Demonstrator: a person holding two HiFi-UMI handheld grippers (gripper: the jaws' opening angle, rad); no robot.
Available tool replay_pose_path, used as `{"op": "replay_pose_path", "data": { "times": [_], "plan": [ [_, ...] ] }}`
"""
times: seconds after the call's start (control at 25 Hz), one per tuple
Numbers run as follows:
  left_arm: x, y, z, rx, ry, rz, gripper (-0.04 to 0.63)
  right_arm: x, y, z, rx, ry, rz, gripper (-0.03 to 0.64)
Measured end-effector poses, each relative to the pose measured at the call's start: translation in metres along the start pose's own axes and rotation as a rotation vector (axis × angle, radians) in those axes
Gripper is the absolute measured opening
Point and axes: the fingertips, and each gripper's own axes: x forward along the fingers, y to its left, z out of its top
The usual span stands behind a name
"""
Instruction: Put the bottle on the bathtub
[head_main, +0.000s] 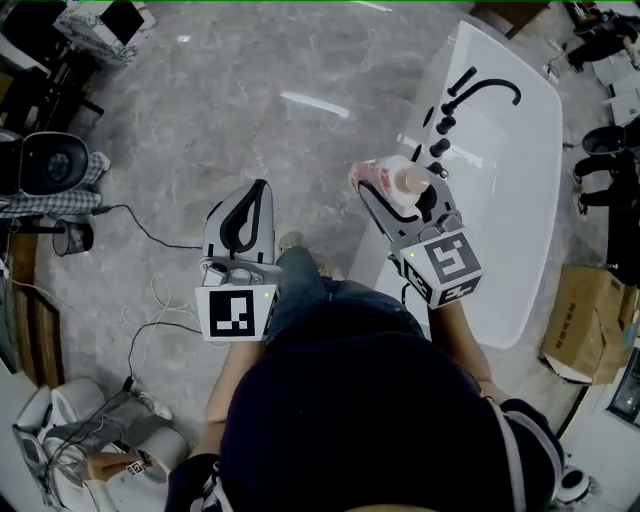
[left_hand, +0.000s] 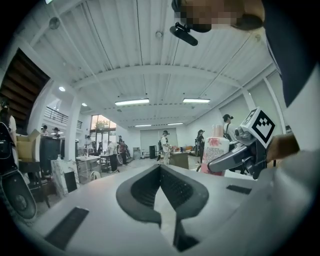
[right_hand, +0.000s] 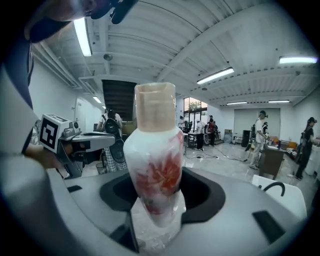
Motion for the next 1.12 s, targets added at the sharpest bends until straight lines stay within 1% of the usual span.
{"op": "replay_pose_path", "data": {
  "times": [0.08, 0.24, 0.4, 0.56, 0.72, 0.88, 1.12],
  "plan": [
    [0.019, -0.009, -0.001, -0.004, -0.003, -0.046, 0.025, -0.006, -0.017, -0.005, 0.022, 0.005, -0.052, 0.249],
    [0.063, -0.037, -0.001, -0.009, -0.008, -0.182, 0.025, -0.026, -0.057, -0.017, 0.069, 0.009, -0.179, 0.249],
    [0.108, -0.055, -0.005, -0.001, 0.002, -0.288, 0.025, -0.036, -0.093, -0.022, 0.107, 0.02, -0.287, 0.249],
    [0.159, -0.069, 0.001, -0.015, -0.04, -0.4, 0.025, -0.03, -0.131, -0.026, 0.156, 0.034, -0.381, 0.249],
    [0.215, -0.065, 0.005, -0.013, -0.018, -0.471, 0.025, -0.012, -0.17, -0.021, 0.189, 0.041, -0.463, 0.249],
    [0.275, -0.058, 0.015, 0.002, -0.033, -0.559, 0.025, 0.014, -0.211, -0.006, 0.211, 0.034, -0.543, 0.249],
    [0.348, -0.04, 0.02, -0.005, -0.047, -0.65, 0.025, 0.055, -0.255, 0.014, 0.227, 0.019, -0.632, 0.249]
  ]
}}
